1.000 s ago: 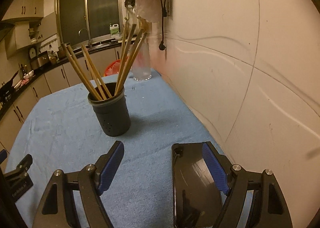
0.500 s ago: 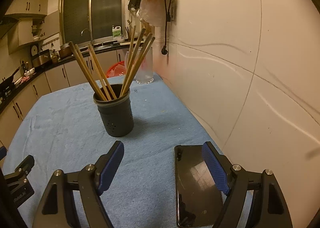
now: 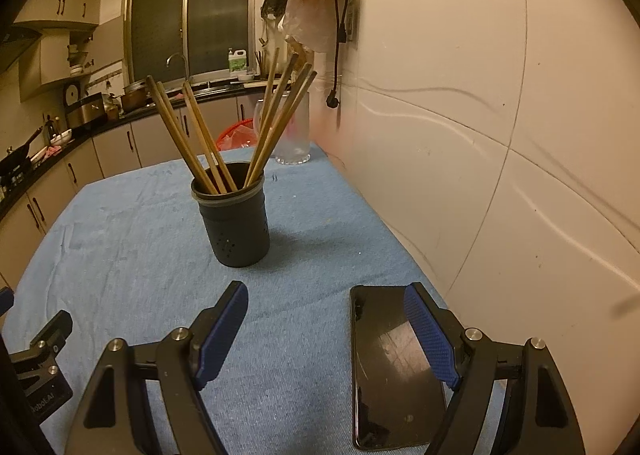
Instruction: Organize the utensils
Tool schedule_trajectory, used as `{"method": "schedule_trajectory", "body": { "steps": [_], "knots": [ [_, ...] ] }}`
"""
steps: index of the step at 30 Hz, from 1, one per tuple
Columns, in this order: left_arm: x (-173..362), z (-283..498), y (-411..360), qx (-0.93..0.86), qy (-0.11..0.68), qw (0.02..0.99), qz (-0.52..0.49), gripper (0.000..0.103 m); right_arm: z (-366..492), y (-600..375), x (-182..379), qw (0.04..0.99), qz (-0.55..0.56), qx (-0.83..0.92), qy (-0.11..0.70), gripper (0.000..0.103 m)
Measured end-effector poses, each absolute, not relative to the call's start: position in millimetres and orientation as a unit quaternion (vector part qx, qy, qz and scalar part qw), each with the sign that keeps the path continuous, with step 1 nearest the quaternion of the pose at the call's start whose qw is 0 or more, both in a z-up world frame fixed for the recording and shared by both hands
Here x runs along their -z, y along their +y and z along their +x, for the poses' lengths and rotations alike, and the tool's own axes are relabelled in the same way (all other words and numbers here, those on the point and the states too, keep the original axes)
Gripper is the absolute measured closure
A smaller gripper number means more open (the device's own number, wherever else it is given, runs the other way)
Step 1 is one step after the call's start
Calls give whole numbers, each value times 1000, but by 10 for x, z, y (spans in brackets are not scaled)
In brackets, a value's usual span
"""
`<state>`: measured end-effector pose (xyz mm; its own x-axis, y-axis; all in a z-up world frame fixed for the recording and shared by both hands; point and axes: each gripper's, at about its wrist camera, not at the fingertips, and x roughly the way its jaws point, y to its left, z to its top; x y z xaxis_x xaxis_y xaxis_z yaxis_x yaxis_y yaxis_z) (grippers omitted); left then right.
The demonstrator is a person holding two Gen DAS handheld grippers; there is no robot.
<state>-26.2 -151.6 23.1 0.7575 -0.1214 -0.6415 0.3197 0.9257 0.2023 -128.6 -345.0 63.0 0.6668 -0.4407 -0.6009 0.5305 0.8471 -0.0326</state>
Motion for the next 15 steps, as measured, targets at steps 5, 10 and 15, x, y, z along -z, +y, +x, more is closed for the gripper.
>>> {"method": "schedule_trajectory", "body": {
  "steps": [5, 10, 15],
  "knots": [
    [-228, -280, -1531, 121, 328, 924, 154, 11, -1294, -3454, -612, 909, 73, 266, 312, 20],
    [-231, -308, -1542, 124, 326, 924, 157, 11, -1295, -3446, -613, 909, 71, 265, 313, 20],
    [-234, -320, -1537, 127, 327, 923, 159, 11, -1298, -3446, -611, 909, 72, 265, 314, 20]
  ]
}}
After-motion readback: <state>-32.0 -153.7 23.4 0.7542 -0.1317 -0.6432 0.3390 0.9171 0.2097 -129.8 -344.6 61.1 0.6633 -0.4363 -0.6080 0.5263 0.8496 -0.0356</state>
